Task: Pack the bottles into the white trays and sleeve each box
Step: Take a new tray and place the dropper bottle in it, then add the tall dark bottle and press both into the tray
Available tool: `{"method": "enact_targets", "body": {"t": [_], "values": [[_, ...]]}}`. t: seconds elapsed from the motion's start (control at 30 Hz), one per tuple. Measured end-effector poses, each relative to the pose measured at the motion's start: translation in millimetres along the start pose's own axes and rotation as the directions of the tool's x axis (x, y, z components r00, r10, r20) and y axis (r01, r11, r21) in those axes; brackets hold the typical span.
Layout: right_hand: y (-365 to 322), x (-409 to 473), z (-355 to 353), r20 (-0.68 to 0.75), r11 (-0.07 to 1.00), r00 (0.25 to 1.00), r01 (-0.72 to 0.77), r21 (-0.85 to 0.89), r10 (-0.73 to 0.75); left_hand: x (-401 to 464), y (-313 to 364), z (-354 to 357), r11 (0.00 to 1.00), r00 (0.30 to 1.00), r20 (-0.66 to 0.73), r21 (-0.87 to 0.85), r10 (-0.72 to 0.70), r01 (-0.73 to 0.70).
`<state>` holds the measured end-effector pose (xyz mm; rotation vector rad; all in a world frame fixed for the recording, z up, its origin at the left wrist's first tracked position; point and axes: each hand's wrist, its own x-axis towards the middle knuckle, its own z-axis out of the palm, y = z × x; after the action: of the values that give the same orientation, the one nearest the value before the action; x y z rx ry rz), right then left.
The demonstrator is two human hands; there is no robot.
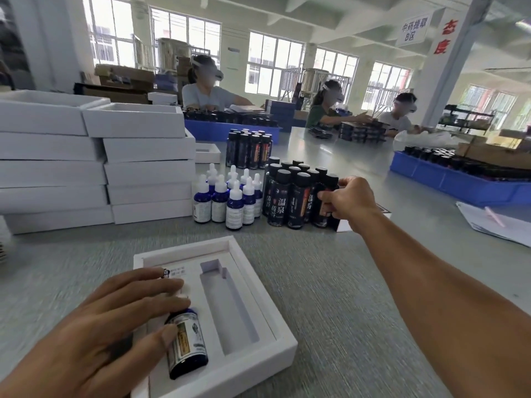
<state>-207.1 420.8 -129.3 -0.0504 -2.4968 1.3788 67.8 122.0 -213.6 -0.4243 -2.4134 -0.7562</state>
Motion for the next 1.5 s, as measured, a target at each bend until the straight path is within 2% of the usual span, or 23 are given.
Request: {"method": "enact_targets", "body": {"t": [0.1,0.2,0.37,0.5,0.6,0.67,0.83,1.0,1.2,1.4,1.5], "values": [[2,-10,-4,-0.035,1.0,0.999,0.021,0.008,-0.021,0,3,-2,1.0,1.0,0.001,-0.019,-0.011,0.011],[3,-28,-20,-0.022,0.988,0.993,0.114,-0.102,-0.117,0,6,-2,0.999,1.0,0.001,-0.033,-0.02,0.02],[-7,-80,-42,0.219,0.886,0.935,0.338,-0.318,-0.278,-3,8,-7,0.998,0.998,0.049,-0.033,-0.043,0.044],[-12,-123,-27,0.44,0.792,0.842,0.487,-0.369,-0.313,-4,9,-7,0.998,0.998,0.049,-0.041,-0.044,0.046],[-9,-142,-9,0.465,0.705,0.818,0.547,-0.45,-0.338,-5,9,-8,0.997,0.997,0.056,-0.045,-0.056,0.058],[-10,-146,-10,0.421,0.694,0.837,0.533,-0.483,-0.35,-5,10,-8,0.997,0.997,0.058,-0.055,-0.055,0.058],[-7,-155,-52,0.445,0.859,0.868,0.389,-0.334,-0.22,-4,11,-7,0.996,0.998,0.041,-0.076,-0.053,0.056],[10,-182,-74,0.55,0.806,0.821,0.425,-0.412,-0.151,-4,7,-5,0.997,0.998,0.052,-0.069,-0.042,0.046],[20,-201,-62,0.466,0.753,0.822,0.525,-0.395,-0.329,-4,8,-6,0.996,0.997,0.056,-0.069,-0.051,0.055],[21,-205,-61,0.498,0.811,0.817,0.487,-0.324,-0.292,-4,11,-7,0.996,0.997,0.053,-0.071,-0.052,0.056],[22,-208,-60,0.473,0.79,0.833,0.486,-0.375,-0.288,-4,12,-6,0.995,0.997,0.052,-0.073,-0.06,0.063]]}}
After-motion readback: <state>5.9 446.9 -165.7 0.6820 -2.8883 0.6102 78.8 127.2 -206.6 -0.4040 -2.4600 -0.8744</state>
